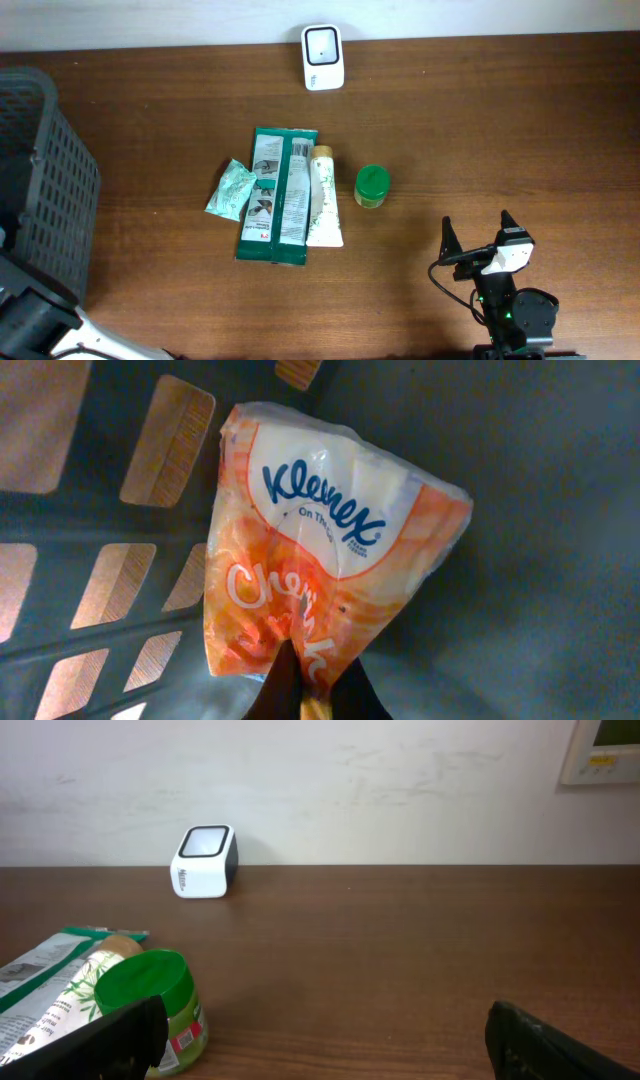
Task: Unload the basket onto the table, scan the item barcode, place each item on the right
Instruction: 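Release the pouch and reach the left gripper into the basket for the Kleenex pack, then carry the orange Kleenex pack with the left gripper and set it left of the pouch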
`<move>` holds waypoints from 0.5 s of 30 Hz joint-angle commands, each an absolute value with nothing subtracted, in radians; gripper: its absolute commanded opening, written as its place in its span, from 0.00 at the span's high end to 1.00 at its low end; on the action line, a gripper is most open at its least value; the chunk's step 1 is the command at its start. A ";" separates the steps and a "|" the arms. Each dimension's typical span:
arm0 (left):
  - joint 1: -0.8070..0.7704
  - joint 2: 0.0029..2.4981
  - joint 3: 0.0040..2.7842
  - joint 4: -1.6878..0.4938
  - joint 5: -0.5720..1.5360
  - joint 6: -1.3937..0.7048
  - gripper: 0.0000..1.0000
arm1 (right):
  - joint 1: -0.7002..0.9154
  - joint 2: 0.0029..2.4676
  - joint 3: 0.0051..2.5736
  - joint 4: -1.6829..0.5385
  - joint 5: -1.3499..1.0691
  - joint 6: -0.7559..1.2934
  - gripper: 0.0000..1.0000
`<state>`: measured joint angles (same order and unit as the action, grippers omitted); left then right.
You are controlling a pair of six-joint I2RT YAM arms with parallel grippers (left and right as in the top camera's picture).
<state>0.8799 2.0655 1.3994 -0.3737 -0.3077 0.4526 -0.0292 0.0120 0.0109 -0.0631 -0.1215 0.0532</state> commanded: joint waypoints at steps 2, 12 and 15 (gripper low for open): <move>0.857 2.089 1.390 -0.452 -0.292 0.451 1.00 | -0.027 0.006 0.006 -0.068 -0.127 0.060 0.02; 0.632 1.574 1.390 -0.365 -0.230 0.268 1.00 | -0.027 0.006 0.006 -0.068 -0.126 0.060 0.02; 0.480 1.375 1.390 -0.385 -0.198 0.181 1.00 | -0.027 0.006 0.006 -0.068 -0.126 0.060 0.02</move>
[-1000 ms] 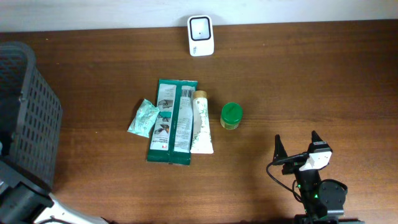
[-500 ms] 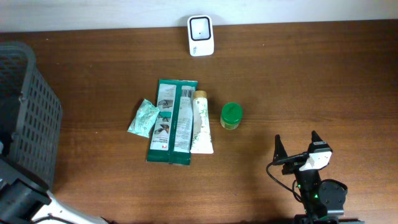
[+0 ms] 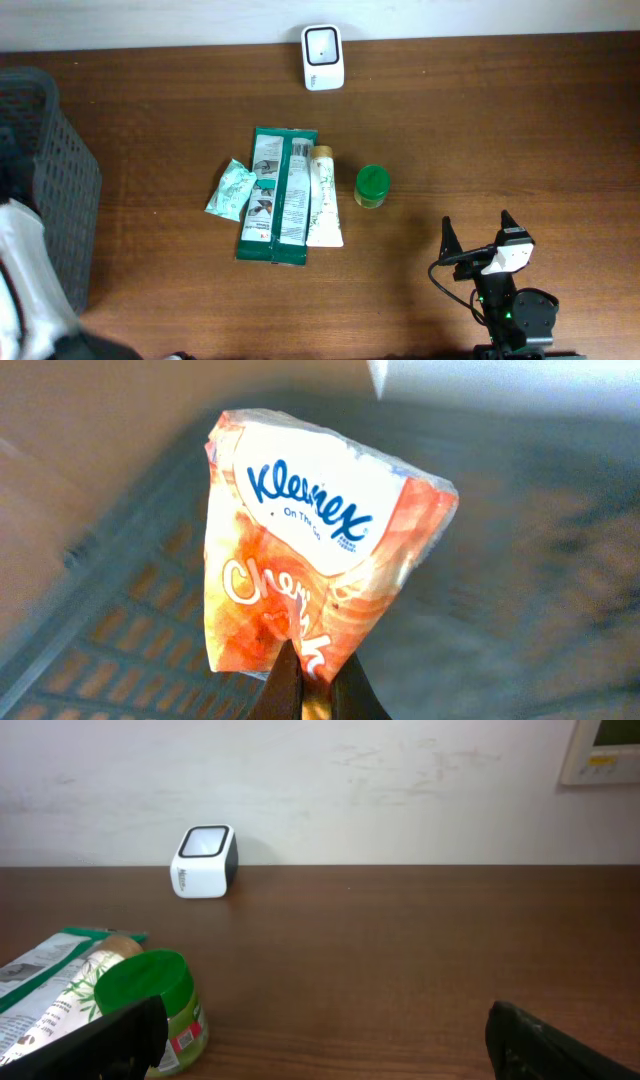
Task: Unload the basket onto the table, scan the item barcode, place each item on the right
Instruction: 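Carry the orange Kleenex pack with the left gripper and set it left of the pouch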
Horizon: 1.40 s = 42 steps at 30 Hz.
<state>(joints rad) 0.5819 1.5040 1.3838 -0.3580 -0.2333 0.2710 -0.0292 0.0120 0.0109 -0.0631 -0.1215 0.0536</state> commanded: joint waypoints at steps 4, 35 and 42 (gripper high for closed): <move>0.218 1.300 1.390 -0.587 -0.198 0.043 1.00 | -0.027 0.006 0.006 -0.068 -0.127 0.060 0.02; -0.170 1.777 0.928 -0.379 -0.201 -0.205 1.00 | -0.027 0.006 0.006 -0.068 -0.127 0.060 0.02; -0.264 1.776 0.928 -0.371 -0.134 -0.213 1.00 | -0.027 0.006 0.006 -0.068 -0.126 0.060 0.02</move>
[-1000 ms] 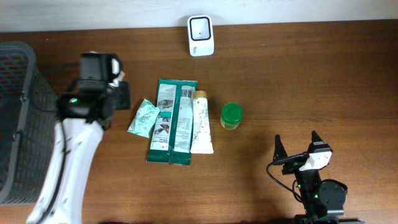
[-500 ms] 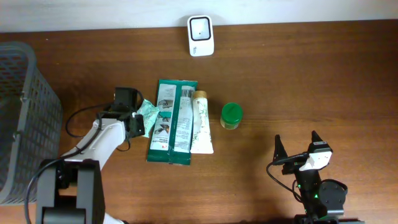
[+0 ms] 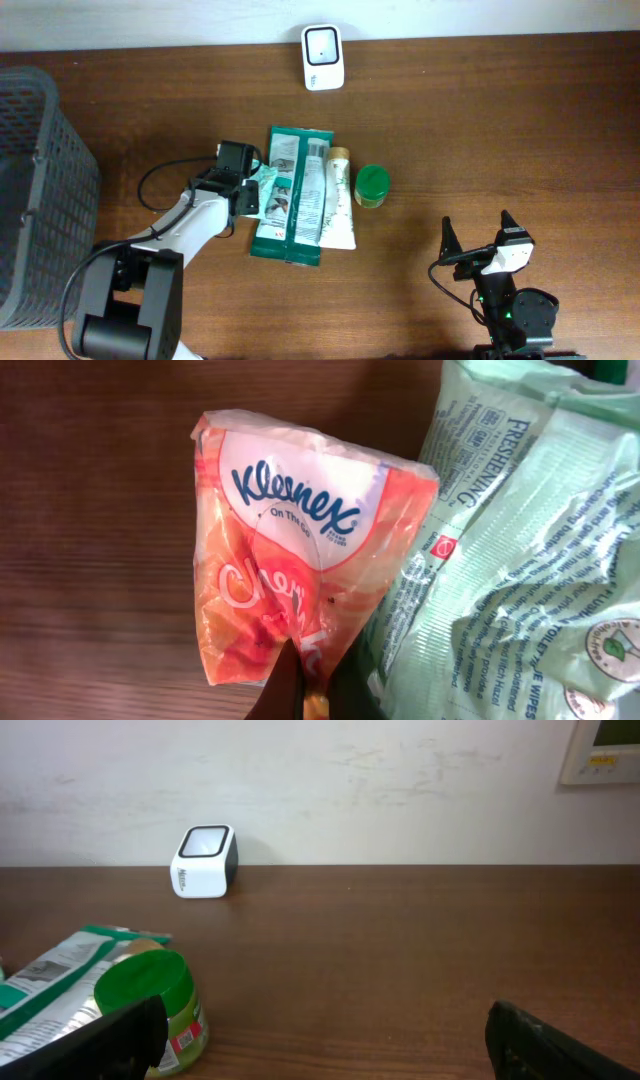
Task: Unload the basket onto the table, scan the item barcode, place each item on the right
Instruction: 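Carry the orange Kleenex pack with the left gripper and set it left of the pouch, then retract the left arm to the side and move the right arm toward the jar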
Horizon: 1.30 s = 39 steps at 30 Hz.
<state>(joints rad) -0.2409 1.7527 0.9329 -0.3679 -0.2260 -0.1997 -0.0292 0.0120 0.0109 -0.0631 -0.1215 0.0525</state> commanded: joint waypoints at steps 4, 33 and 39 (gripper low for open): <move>-0.207 1.734 0.988 -0.426 -0.064 -0.216 0.58 | -0.027 0.006 0.006 -0.068 -0.127 0.060 0.02; 0.341 1.533 1.359 -0.667 0.273 -0.022 0.01 | -0.027 0.006 0.006 -0.068 -0.127 0.060 0.02; 0.341 1.533 1.359 -0.667 0.273 -0.021 0.01 | -0.027 0.006 0.006 -0.068 -0.127 0.060 0.02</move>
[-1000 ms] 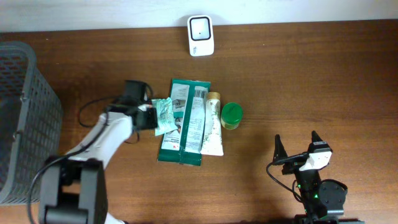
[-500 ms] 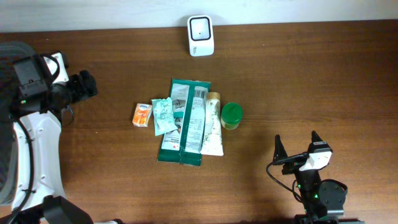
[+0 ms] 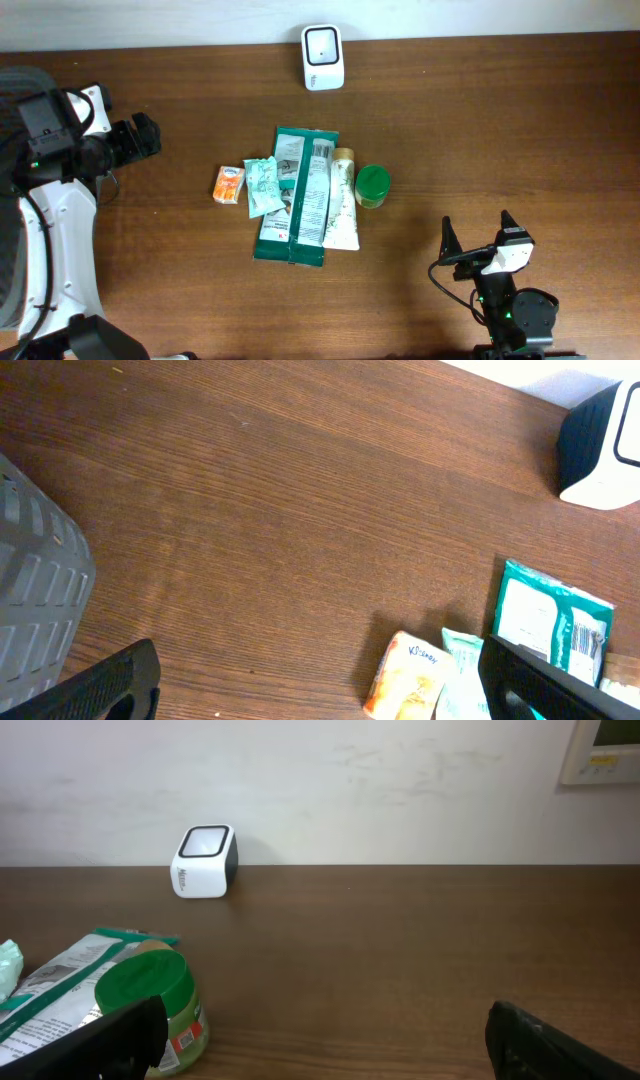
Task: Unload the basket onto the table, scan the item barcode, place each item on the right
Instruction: 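Retract the left arm to the side and move the right arm toward the jar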
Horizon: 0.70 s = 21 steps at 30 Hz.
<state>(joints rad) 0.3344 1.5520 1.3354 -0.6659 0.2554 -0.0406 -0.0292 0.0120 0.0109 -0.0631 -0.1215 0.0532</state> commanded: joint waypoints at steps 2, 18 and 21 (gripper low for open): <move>0.341 1.533 1.359 -0.667 0.273 -0.021 0.01 | -0.027 0.006 0.006 -0.068 -0.127 0.060 0.02; 0.341 1.533 1.359 -0.667 0.273 -0.021 0.01 | -0.027 0.128 0.158 -0.007 -0.339 0.067 0.02; 0.341 1.533 1.359 -0.667 0.273 -0.021 0.01 | -0.027 0.372 0.410 -0.130 -0.410 0.066 0.02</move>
<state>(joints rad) 0.3344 1.5520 1.3357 -0.6678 0.2588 -0.0406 -0.0292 0.2424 0.2401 -0.0765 -0.3275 0.0551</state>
